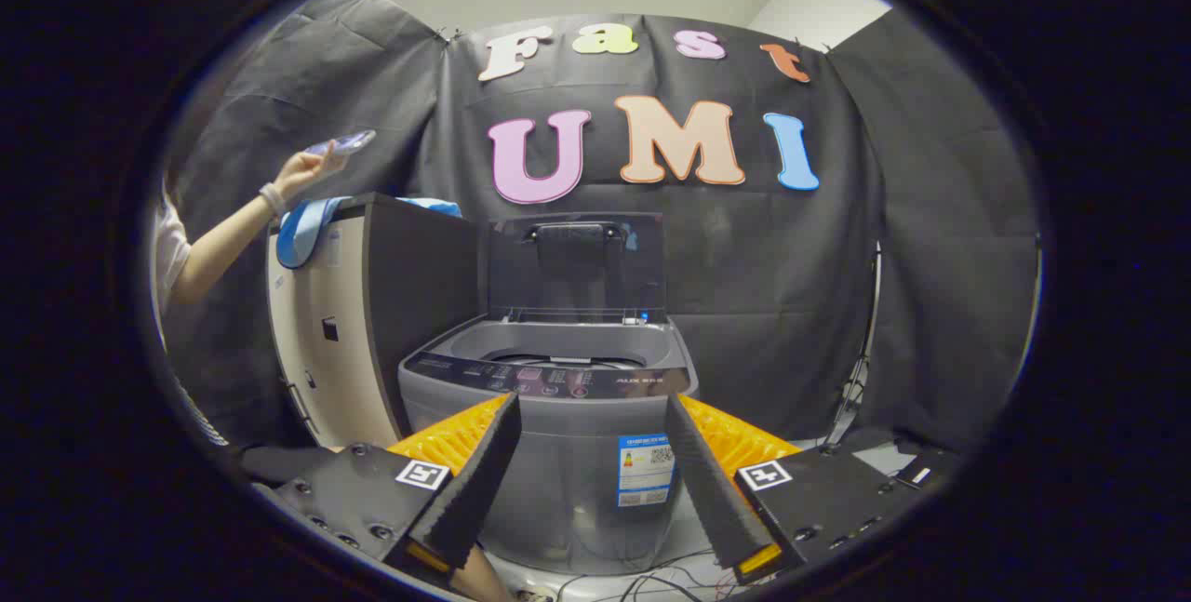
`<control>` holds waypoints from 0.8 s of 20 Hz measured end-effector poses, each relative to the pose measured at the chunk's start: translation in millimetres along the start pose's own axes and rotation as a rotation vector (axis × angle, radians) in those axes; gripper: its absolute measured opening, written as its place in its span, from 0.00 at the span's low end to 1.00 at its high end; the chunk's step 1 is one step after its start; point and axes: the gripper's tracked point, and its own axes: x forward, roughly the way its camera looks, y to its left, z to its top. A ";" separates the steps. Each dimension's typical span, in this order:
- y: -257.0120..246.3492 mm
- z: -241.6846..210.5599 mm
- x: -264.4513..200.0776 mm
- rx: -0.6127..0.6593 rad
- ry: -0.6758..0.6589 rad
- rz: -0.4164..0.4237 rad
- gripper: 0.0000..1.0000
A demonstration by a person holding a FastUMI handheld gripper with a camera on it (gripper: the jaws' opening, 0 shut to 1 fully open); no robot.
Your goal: Put the clothes into the washing machine and then close the washing machine lid.
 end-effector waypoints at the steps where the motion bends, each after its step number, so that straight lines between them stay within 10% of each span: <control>1: 0.3 -0.4 0.3 0.000 0.003 0.000 0.97; 16: -1.5 -0.5 0.3 0.001 0.001 -0.010 0.97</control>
